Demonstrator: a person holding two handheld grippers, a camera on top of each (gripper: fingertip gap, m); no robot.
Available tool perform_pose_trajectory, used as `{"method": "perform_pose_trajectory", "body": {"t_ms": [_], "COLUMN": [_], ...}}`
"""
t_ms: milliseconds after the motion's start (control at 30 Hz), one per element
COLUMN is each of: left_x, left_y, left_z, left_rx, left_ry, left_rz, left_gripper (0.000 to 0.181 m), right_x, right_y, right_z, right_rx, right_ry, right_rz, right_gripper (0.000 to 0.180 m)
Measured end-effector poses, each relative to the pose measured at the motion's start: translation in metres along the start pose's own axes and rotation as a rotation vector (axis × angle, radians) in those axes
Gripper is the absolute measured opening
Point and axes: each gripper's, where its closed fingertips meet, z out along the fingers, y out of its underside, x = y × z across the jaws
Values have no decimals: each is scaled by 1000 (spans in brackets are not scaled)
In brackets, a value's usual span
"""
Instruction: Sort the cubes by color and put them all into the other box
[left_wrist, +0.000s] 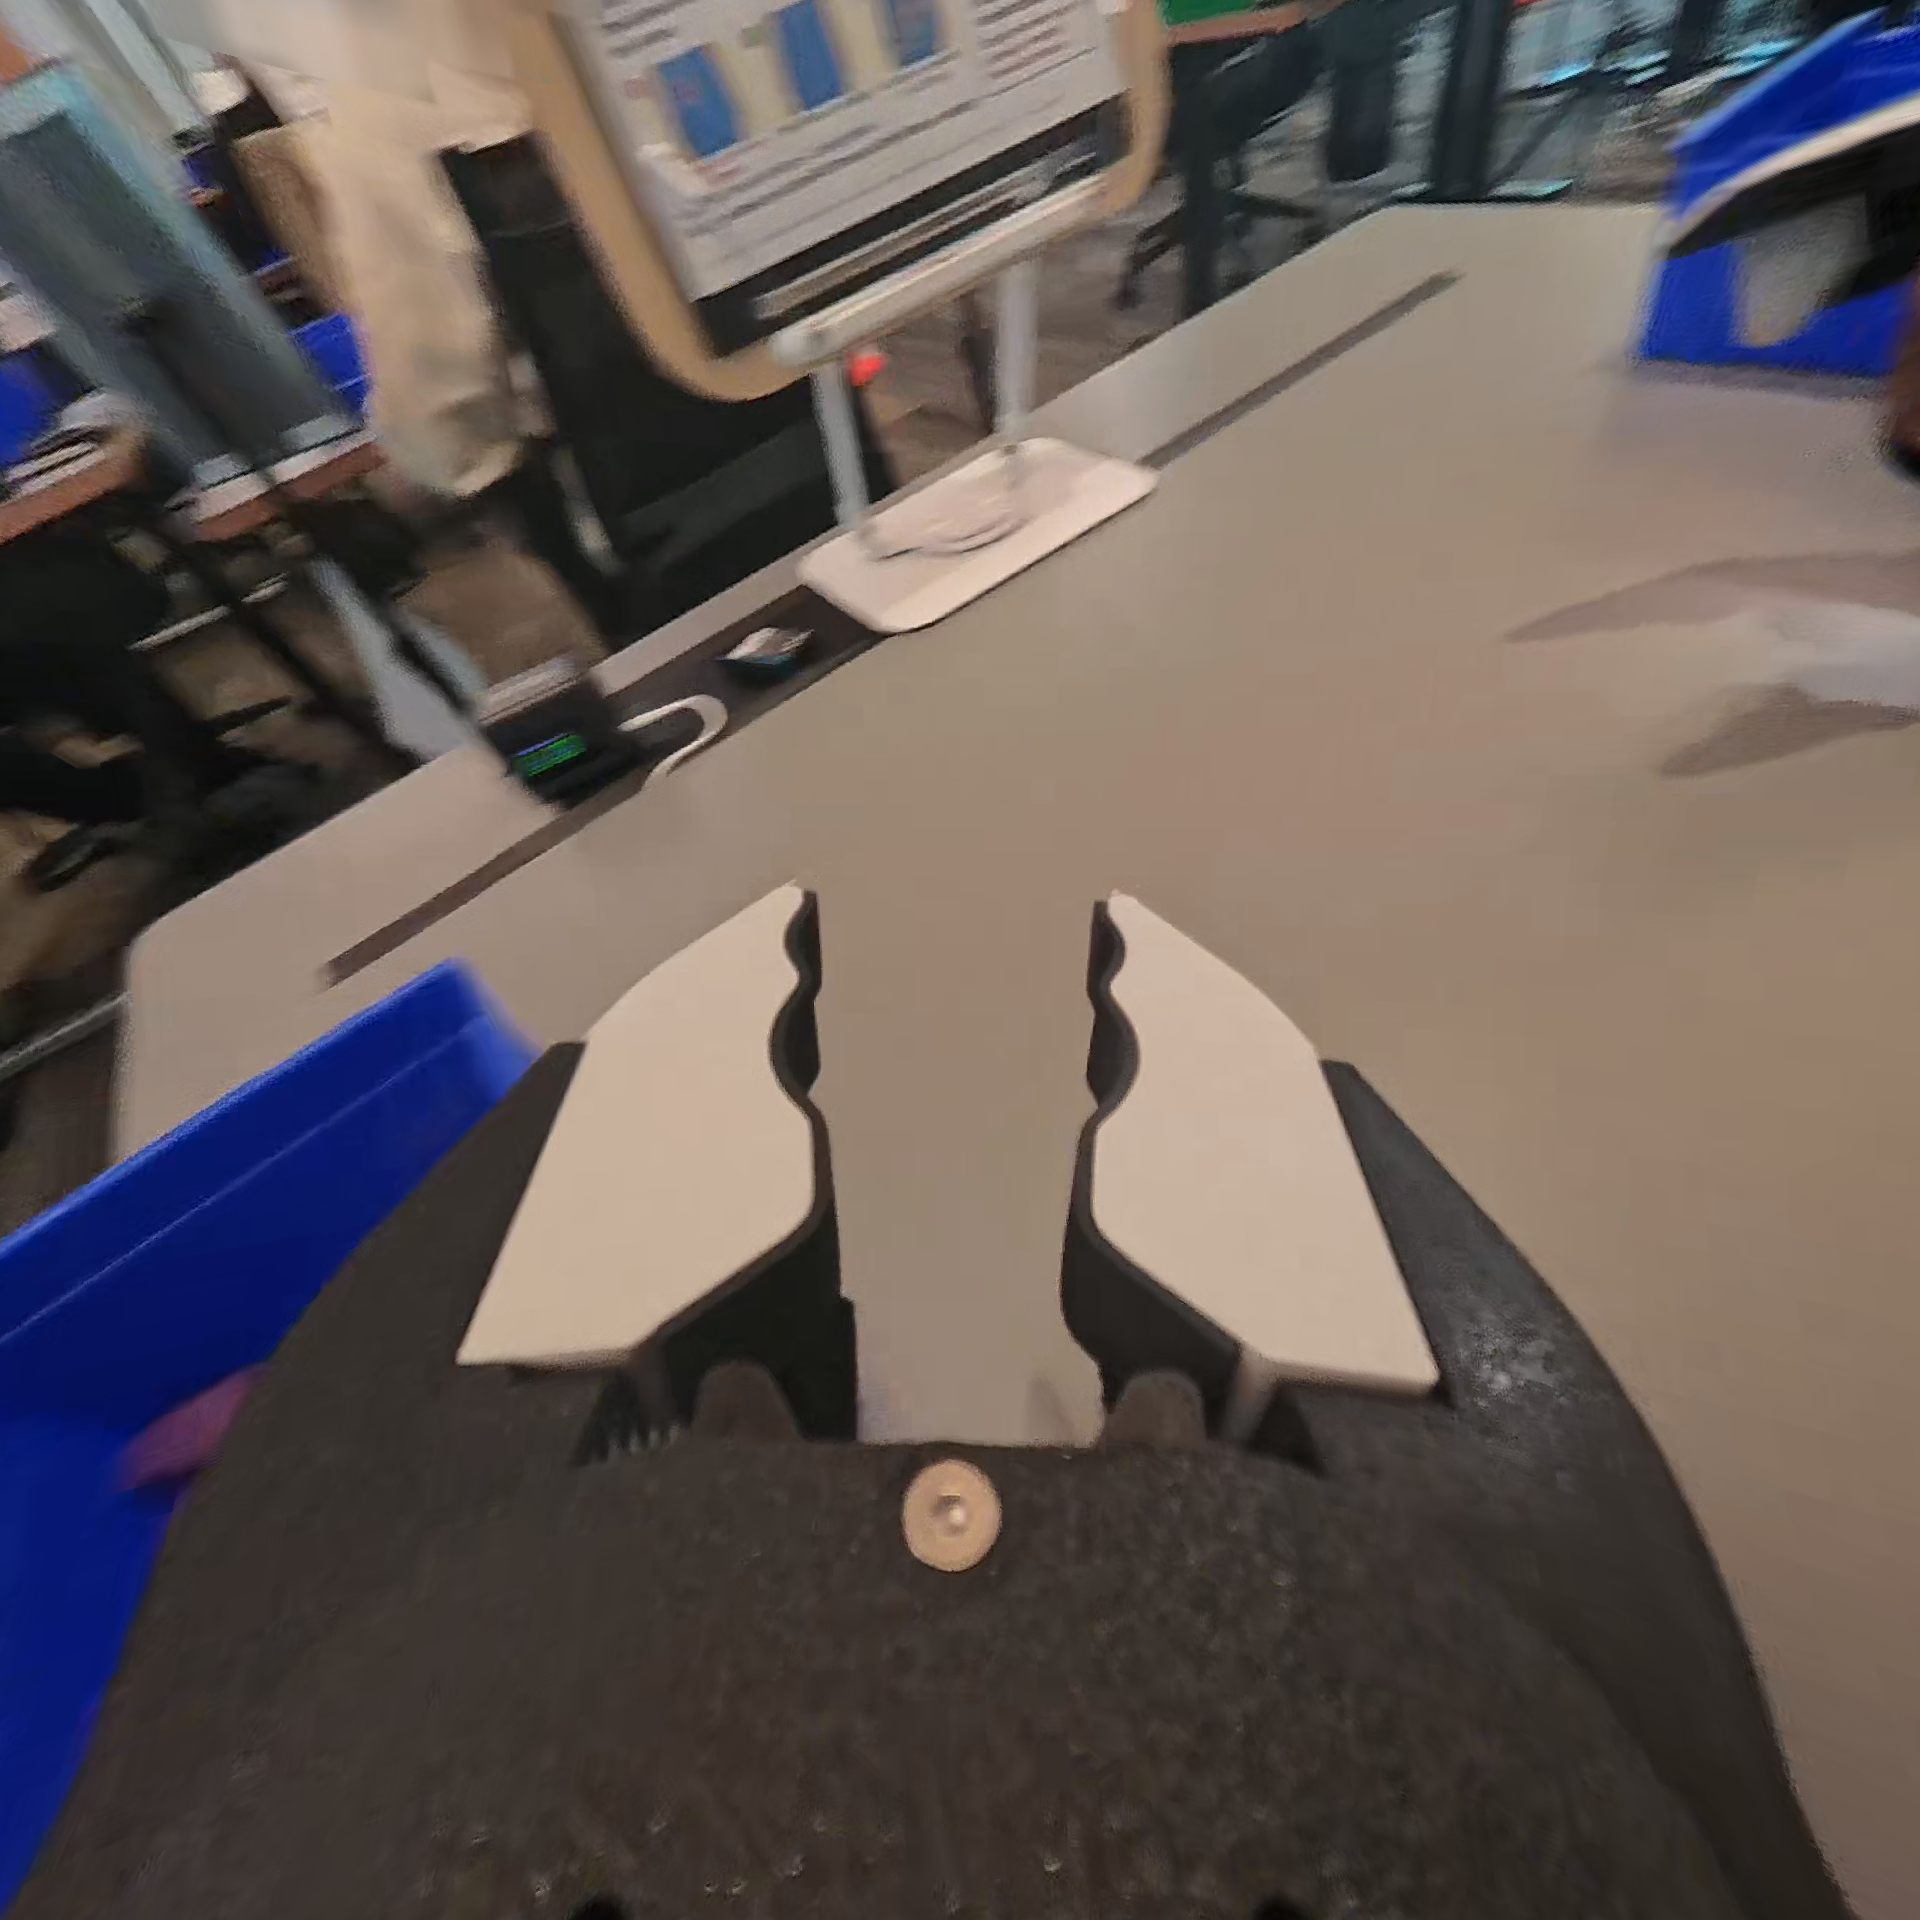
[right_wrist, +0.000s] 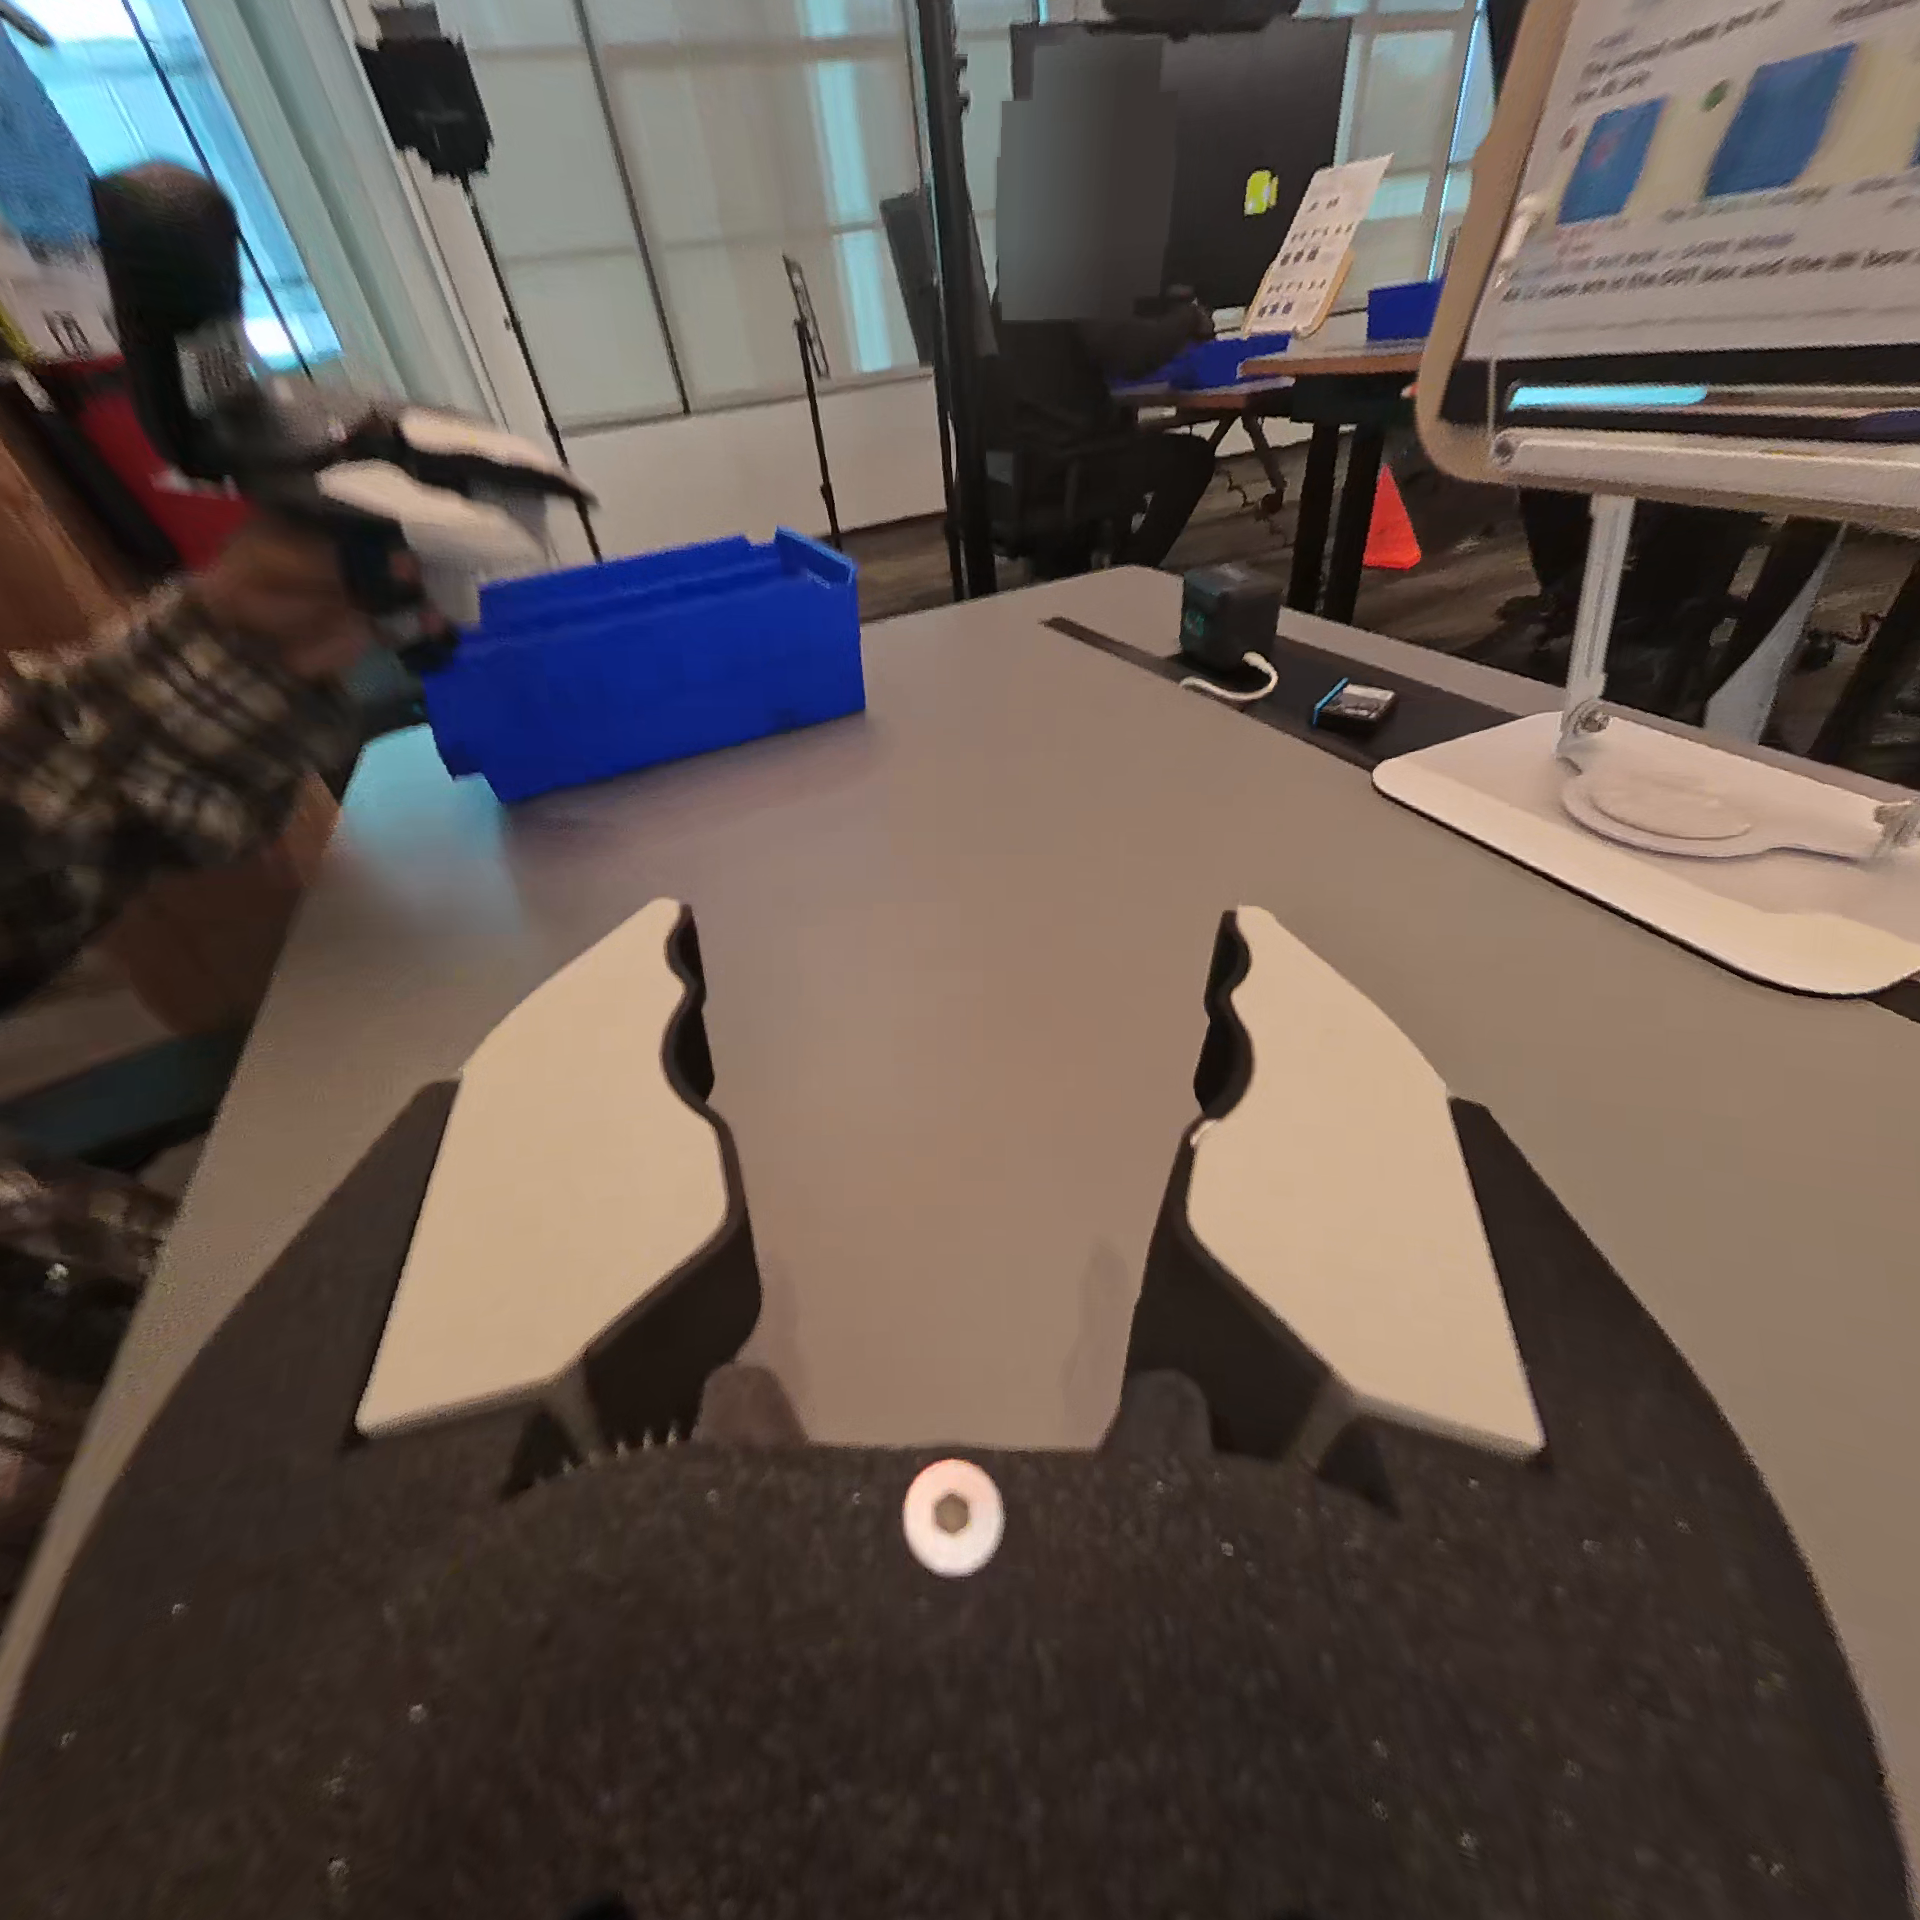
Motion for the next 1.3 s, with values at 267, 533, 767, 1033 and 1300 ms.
{"method": "perform_pose_trajectory", "body": {"t_ms": [267, 533, 767, 1033, 1300], "left_x": [-157, -200, -223, -235, -234], "left_y": [62, 151, 200, 213, 223], "left_z": [-53, -21, -11, -2, -4], "left_rx": [-293, -725, -995, -1091, -1211], "left_ry": [-247, -112, -115, -107, -99], "left_rz": [-25, 106, 105, 73, 91], "left_gripper": [52, 49, 50, 41, 41], "right_x": [-5, -7, -4, -7, -10], "right_y": [34, 39, 44, 47, 44], "right_z": [12, 13, 13, 13, 12], "right_rx": [-95, -104, -121, -134, -130], "right_ry": [4, -15, -15, -39, -47], "right_rz": [-75, -92, -89, -78, -88], "right_gripper": [91, 90, 90, 89, 89]}}
